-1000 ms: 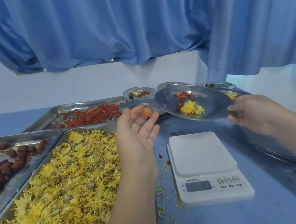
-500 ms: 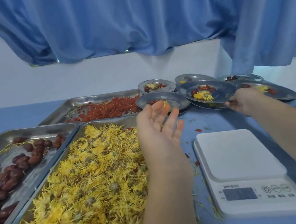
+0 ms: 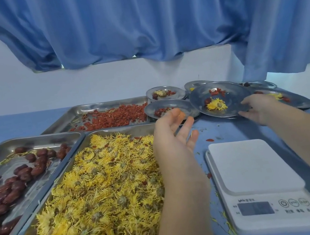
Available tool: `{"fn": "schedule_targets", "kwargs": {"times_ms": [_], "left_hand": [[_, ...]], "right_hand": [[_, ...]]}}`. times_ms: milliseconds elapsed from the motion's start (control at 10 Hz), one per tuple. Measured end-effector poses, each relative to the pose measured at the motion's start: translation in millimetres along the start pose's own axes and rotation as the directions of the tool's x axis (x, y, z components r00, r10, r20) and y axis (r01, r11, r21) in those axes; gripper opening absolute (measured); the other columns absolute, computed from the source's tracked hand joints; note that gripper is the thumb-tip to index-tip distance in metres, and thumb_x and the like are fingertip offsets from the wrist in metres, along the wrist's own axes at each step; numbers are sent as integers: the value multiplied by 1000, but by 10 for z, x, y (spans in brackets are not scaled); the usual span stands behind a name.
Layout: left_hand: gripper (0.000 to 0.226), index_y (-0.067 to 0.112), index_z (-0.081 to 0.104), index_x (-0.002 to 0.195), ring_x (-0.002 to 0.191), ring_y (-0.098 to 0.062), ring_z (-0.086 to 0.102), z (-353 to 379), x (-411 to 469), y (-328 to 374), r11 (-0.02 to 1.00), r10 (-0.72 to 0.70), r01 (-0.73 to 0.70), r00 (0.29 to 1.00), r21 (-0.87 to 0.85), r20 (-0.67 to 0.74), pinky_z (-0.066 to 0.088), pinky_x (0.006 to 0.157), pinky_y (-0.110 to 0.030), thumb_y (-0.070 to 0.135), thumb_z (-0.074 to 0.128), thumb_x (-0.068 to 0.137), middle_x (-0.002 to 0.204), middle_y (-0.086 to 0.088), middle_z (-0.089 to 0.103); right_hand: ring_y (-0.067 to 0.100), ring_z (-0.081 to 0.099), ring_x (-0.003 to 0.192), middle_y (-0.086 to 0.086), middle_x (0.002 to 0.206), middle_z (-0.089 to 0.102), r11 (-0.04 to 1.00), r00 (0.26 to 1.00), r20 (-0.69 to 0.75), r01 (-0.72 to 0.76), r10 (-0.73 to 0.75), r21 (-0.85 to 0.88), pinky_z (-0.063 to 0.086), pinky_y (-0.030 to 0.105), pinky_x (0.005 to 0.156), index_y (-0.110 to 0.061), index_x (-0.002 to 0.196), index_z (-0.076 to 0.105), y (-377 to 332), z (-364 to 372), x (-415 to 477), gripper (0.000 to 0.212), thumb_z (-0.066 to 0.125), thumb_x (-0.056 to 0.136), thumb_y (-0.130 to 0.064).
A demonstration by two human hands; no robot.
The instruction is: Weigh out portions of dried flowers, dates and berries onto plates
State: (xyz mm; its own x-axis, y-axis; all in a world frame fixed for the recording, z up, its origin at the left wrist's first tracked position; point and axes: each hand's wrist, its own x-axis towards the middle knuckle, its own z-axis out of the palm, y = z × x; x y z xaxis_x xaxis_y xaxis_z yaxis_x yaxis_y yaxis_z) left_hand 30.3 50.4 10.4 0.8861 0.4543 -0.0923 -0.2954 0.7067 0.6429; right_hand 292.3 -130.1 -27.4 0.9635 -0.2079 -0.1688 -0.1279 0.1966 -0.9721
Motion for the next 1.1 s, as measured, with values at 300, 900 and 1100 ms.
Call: {"fn": "schedule_targets", "kwargs": {"times_ms": [300, 900, 1100], "left_hand": [[10, 16, 70, 91, 91, -18, 73, 7, -2, -71, 995, 37, -39, 999, 97, 21, 55, 85, -37, 17, 61, 86, 96, 1, 74], [11, 15, 69, 90, 87, -19, 74, -2, -9, -61, 989, 56, -59, 998, 135, 25, 54, 77, -34, 16, 58, 89, 103, -3, 71], [14, 17, 69, 97, 81, -19, 75, 11, -36, -63, 959, -5, -19, 996, 281, 84, 52, 68, -31, 22, 57, 90, 93, 1, 76]], "right_hand": [[23, 46, 112, 12, 144, 39, 993, 998, 62, 32, -25, -111, 46, 32, 75, -7, 142, 37, -77, -50, -82, 68, 56, 78, -8], [29, 50, 121, 7, 135, 49, 970, 996, -12, -93, 92, -225, 46, 44, 99, -15, 135, 42, -99, 17, -124, 59, 60, 79, -19], [18, 51, 79, 8, 102, 47, 985, 988, 147, -24, 50, -173, 47, 33, 82, -19, 111, 49, -177, -207, -614, 23, 57, 90, -21]]}}
